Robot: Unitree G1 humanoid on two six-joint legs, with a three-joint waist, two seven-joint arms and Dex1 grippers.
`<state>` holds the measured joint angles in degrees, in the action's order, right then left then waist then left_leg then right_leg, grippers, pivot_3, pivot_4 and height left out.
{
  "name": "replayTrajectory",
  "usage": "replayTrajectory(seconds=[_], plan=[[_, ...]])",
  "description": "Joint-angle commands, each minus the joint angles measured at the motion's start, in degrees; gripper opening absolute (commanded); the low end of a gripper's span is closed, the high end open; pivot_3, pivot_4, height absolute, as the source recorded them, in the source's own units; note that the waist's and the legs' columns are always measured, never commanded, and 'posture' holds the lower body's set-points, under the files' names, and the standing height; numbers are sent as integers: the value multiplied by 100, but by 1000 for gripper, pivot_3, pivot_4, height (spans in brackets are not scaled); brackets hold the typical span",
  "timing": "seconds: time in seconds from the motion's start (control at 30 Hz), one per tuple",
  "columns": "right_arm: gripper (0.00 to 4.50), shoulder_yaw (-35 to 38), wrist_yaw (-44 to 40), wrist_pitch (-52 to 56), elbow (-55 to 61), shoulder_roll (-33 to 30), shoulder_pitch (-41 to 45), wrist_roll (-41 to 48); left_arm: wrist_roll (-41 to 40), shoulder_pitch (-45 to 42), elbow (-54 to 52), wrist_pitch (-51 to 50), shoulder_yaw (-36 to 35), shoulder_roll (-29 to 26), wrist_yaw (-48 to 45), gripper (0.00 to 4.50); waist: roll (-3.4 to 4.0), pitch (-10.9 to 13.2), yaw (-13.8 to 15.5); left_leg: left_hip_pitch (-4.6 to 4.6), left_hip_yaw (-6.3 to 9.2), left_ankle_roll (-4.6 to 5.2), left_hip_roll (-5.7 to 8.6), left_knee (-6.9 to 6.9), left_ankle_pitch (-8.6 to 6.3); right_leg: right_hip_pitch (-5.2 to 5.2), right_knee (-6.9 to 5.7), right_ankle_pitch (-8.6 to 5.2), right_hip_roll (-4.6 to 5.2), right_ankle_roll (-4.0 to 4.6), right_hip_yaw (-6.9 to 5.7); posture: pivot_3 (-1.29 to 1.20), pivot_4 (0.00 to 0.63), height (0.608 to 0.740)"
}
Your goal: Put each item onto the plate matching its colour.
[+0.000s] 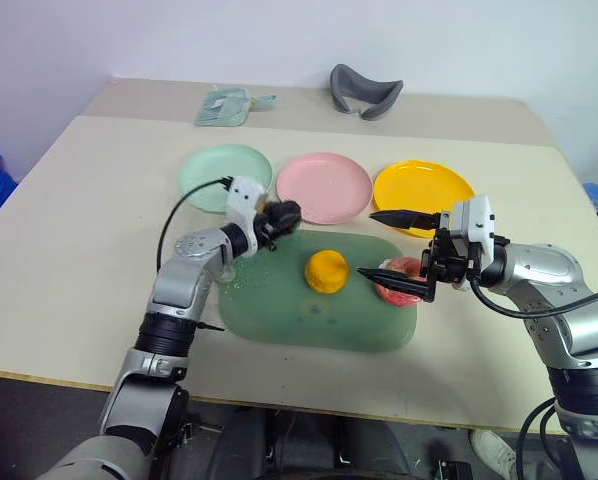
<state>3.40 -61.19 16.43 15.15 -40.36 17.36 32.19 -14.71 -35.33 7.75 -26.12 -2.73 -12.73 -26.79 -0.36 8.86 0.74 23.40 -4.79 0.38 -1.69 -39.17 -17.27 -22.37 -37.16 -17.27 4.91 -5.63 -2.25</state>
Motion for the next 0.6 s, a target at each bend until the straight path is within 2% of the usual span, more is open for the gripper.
replayTrajectory(seconds=[0.03, 0.1, 0.2, 0.27, 0.3, 0.47, 0.6], plan=[[4500, 70, -37, -135, 35, 66, 146, 20, 38, -500, 333, 433, -920, 4, 1225, 2294, -2, 1, 0, 0, 0, 0, 0, 0, 0, -1, 0, 0, 0, 0, 0, 0, 150, 740], [4500, 30, -58, -171, -34, 104, 200, 1, 175, -766, 876, 698, -1242, -41, 1846, 2294, -3, 1, 1, 0, 0, 0, 0, 0, 0, -1, 0, 0, 0, -1, -1, 0, 150, 740], [4500, -2, -94, -186, -112, 146, 286, -22, 146, -1023, 1368, 838, -1410, -9, 2154, 3268, -3, 1, 1, 0, -1, 0, 2, 1, 0, -1, 0, 1, 0, -2, -2, 0, 150, 740], [4500, -6, -101, -162, -125, 161, 338, -29, 136, -1067, 1361, 917, -1341, 57, 2127, 4224, -7, 4, 28, 1, 0, 0, 5, 1, 0, 0, 0, 1, 3, -2, -6, 0, 150, 740], [4500, -6, -100, -146, -121, 165, 357, -29, 102, -1069, 1309, 930, -1323, 97, 2115, 4419, -12, 7, 35, 3, 1, 0, 7, 0, 0, 0, 0, 2, 6, -4, -8, 0, 150, 740], [4500, -30, -29, -39, -9, 180, 395, -16, -36, -653, 723, 962, -1140, 92, 1607, 4419, -13, 7, -2, 6, 2, -1, 9, -3, 0, 0, 1, 6, 6, -12, -8, 0, 150, 740], [4500, -56, 10, 16, 20, 199, 419, -7, -526, -209, -18, 630, -1008, 45, 886, 4419, -12, 7, -26, 5, -1, -5, 2, -1, 3, -4, 1, 6, 0, -12, -8, 0, 150, 740]])
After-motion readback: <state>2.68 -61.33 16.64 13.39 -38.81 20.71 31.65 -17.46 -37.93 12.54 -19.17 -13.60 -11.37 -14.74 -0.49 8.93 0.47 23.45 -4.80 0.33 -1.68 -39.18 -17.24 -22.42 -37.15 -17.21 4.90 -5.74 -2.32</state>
